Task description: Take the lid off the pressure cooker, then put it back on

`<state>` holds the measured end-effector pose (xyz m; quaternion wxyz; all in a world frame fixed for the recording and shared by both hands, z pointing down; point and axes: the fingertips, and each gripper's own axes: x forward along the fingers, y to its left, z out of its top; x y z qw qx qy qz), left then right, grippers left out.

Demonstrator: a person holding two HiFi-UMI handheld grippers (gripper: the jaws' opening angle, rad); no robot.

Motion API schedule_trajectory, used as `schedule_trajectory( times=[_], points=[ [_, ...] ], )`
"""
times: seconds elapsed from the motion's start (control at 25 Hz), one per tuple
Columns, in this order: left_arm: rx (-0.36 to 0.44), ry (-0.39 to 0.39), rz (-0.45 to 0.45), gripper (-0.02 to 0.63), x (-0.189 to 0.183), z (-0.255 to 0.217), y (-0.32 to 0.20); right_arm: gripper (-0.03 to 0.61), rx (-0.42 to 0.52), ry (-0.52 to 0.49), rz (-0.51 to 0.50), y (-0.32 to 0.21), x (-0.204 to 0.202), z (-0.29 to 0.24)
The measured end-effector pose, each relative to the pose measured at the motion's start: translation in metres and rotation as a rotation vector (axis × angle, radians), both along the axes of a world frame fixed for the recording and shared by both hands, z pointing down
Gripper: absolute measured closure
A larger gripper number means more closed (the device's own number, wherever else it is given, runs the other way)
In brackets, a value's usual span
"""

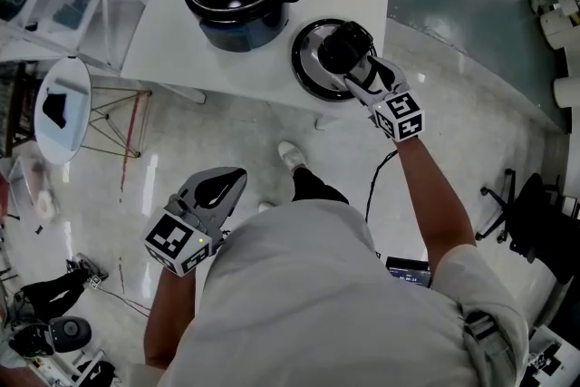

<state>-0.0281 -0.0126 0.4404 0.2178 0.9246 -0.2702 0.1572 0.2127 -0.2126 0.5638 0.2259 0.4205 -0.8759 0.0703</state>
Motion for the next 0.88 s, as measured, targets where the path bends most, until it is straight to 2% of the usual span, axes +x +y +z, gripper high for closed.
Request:
schedule_trajectory(
  times=[0.36, 0.88],
  points=[
    [-0.005, -0.008, -0.008, 0.607, 0.001, -0.001, -0.018, 0.241, -0.036, -0.010, -0.019, -0.020, -0.005, 0.013],
    [-0.019, -0.036, -0.072, 0.607, -0.010, -0.001, -0.045, 0.235, -0.098, -0.010, -0.060, -0.062, -0.022, 0.046]
  ],
)
